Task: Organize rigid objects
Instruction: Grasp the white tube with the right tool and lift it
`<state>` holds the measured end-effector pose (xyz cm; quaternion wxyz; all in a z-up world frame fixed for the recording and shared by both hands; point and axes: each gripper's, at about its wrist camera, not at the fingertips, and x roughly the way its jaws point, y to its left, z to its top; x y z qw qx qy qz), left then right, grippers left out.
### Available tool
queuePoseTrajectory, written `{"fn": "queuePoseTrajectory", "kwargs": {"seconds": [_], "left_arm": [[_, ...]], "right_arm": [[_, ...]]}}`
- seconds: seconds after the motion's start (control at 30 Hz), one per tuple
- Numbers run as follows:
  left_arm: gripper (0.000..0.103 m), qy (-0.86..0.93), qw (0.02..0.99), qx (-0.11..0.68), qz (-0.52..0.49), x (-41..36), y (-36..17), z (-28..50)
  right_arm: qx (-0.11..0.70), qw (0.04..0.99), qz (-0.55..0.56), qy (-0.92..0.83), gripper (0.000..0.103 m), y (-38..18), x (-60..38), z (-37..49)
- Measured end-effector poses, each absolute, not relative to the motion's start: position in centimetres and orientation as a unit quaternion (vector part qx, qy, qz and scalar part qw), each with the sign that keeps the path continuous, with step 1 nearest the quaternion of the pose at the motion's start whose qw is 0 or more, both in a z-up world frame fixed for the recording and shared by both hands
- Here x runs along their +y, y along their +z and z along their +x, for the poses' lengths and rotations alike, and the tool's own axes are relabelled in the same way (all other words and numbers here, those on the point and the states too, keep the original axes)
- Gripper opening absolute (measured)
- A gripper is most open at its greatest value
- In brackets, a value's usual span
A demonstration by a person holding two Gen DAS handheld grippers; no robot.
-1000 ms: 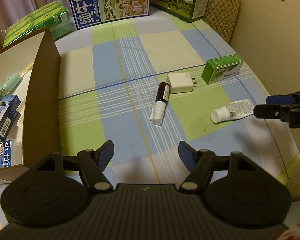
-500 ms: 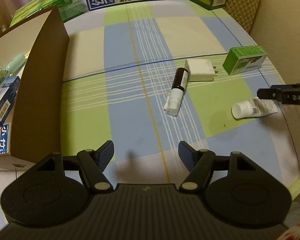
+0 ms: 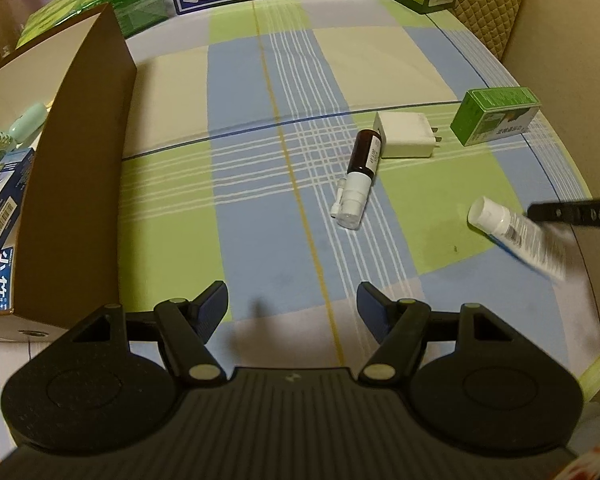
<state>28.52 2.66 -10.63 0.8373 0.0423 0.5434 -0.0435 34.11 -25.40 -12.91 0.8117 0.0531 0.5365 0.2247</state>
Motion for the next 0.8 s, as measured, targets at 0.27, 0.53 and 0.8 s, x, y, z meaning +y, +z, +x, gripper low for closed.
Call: {"fn": "queuePoseTrajectory", "kwargs": {"seconds": [0.27,0.53,0.8], "left_arm": [[0.068,-0.061,0.833,0.547,0.050,2.4,-11.1,28.7],[0.068,-0.072,0.831,0.549,0.059,2.6,-11.4,28.8],[0.068,-0.082,0.832,0.546,0.062,3.3,-11.6,29.2]], "right_arm": [[0.539,0.814,0.021,0.218,0.026,-12.3,-23.8,29.4],[0.504,0.832,0.003,0.233,0.038,-10.7,-21.0,28.2],[0.492,0.839,-0.048,0.227,0.040,-12.1,-17.4,28.5]]}}
